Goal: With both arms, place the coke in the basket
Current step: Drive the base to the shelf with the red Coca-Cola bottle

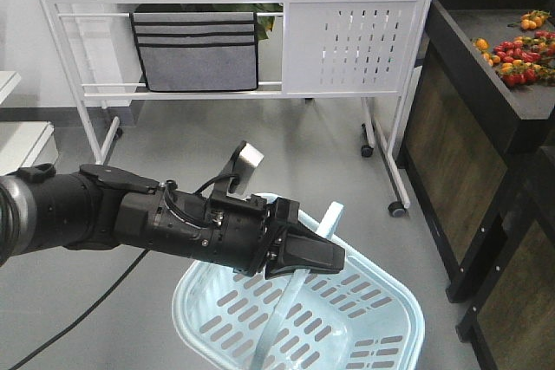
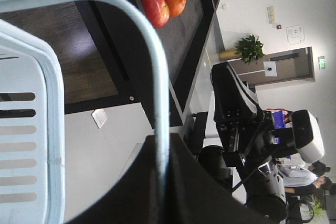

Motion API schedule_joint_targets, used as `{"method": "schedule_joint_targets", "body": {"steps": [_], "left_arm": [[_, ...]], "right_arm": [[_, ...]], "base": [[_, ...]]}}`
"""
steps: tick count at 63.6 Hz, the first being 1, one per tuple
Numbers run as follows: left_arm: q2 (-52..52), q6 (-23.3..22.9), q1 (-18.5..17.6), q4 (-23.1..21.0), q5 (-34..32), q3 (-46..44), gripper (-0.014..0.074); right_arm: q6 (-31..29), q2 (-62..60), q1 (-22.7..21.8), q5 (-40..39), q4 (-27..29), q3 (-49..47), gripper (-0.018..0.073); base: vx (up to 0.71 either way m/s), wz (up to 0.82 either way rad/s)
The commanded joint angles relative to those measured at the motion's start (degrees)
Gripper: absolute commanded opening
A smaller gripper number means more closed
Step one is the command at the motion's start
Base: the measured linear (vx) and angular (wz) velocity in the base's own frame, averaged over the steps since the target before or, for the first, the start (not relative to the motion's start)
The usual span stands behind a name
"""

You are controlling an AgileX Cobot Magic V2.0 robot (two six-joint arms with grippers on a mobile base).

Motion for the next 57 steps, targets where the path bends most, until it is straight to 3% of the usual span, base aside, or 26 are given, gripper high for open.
{"method": "schedule_joint_targets", "body": {"steps": [1, 57], "left_arm": [[-2.86, 0.32, -0.17, -6.54, 3.56, -1.31, -0.0006], [-2.86, 0.32, -0.17, -6.54, 3.56, -1.31, -0.0006]], "right_arm": [[-0.53, -0.76, -0.21, -4.02, -0.22, 0.44, -0.001], [-0.53, -0.76, -0.21, -4.02, -0.22, 0.44, -0.001]], "base": [[0.17, -0.03], [0.2, 0.02]]}}
